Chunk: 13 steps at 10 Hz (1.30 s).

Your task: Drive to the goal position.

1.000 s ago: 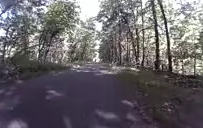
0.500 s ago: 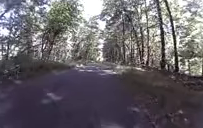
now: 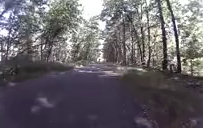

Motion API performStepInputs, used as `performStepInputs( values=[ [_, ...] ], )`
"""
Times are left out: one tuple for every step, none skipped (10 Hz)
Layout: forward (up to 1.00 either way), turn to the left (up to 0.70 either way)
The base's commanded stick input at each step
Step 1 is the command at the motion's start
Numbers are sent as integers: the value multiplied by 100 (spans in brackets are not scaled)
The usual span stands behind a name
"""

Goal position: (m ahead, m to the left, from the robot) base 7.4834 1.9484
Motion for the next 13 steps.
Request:
performStepInputs(
  values=[
    [45,0],
    [45,0],
    [45,0],
    [45,0],
    [45,0],
    [45,0],
    [45,0],
    [45,0],
    [45,0],
    [45,0],
    [45,0],
    [45,0],
    [45,0]
  ],
)
